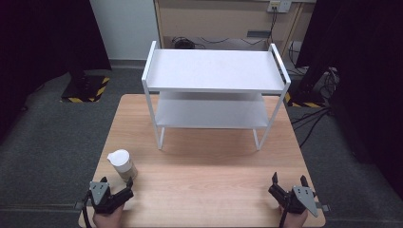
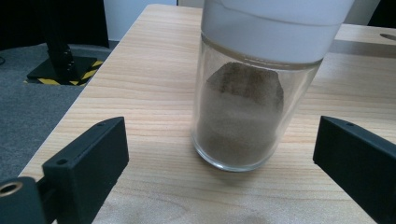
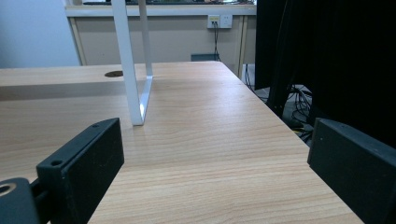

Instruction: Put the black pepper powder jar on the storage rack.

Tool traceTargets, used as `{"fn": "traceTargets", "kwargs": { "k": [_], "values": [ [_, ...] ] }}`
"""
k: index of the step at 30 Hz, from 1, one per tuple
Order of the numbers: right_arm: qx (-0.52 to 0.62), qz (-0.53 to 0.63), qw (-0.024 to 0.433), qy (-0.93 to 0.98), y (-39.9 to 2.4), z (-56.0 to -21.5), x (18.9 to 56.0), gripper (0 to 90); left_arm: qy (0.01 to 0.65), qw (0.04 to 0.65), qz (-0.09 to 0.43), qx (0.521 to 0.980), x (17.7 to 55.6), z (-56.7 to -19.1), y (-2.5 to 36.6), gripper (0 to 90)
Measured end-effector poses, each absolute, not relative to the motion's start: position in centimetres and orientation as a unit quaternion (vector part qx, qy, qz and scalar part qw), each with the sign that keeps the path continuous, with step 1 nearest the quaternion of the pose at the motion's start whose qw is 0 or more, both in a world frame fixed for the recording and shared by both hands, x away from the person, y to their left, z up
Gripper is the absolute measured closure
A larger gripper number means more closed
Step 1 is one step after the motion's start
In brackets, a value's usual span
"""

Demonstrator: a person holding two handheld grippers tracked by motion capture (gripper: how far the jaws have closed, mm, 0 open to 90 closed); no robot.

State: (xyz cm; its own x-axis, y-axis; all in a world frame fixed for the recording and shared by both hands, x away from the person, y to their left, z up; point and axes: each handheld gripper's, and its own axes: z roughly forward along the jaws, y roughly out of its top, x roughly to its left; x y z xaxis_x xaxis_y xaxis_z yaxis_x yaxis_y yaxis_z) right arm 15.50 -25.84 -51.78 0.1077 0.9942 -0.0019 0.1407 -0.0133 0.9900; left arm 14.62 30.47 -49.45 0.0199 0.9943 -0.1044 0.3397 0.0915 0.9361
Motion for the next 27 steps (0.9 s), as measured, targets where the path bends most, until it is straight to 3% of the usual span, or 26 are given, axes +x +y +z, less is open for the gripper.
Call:
{"fn": "traceTargets", "kwargs": {
  "k": [17, 27],
  "values": [
    [0.563, 0.438, 0.488, 0.503, -25.9, -51.8, 15.5, 3.5, 0.592, 0.437, 0.371, 0.566, 14.7, -49.4, 30.4, 2.0],
    [0.562, 0.435, 0.486, 0.508, -25.9, -51.7, 15.6, 3.5, 0.578, 0.476, 0.349, 0.563, 14.7, -49.7, 31.5, 0.0]
  ]
}}
